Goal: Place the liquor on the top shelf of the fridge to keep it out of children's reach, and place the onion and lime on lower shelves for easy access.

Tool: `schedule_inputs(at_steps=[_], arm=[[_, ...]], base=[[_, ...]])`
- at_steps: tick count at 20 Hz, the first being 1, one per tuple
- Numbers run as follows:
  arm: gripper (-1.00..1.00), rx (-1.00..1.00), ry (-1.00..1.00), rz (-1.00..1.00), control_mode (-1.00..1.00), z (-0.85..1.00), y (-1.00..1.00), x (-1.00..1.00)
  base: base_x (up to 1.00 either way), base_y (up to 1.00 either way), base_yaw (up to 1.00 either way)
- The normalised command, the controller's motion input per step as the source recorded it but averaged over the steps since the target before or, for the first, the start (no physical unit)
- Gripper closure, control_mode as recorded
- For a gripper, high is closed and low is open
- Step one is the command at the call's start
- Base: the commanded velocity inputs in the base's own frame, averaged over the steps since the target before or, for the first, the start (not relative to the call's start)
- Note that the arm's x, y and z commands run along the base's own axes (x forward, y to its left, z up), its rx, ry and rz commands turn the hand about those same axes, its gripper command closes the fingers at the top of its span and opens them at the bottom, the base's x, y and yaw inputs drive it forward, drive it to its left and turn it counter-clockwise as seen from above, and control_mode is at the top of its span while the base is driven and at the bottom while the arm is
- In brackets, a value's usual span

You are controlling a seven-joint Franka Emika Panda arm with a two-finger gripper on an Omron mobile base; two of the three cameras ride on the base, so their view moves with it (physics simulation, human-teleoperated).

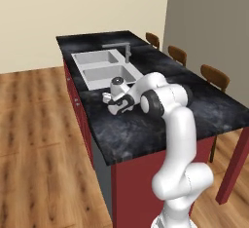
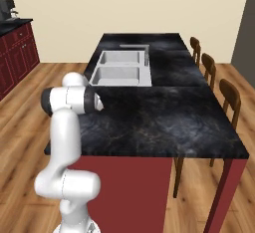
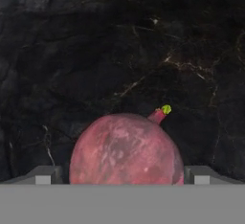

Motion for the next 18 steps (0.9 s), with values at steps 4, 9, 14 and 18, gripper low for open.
schedule_inputs(at_steps=[4,9,14,18], arm=[[-1.00,0.00,0.02,-0.09,-1.00,-0.21,0.00,0.21],[-1.00,0.00,0.02,-0.09,-1.00,-0.23,0.00,0.19],[1.00,0.00,0.03,-0.10,-1.00,-0.29,0.00,0.19],[1.00,0.00,0.09,-0.13,-1.00,-0.44,0.00,-0.01]], base=[[0.00,0.00,0.00],[0.00,0.00,0.00],[0.00,0.00,0.00],[0.00,0.00,0.00]])
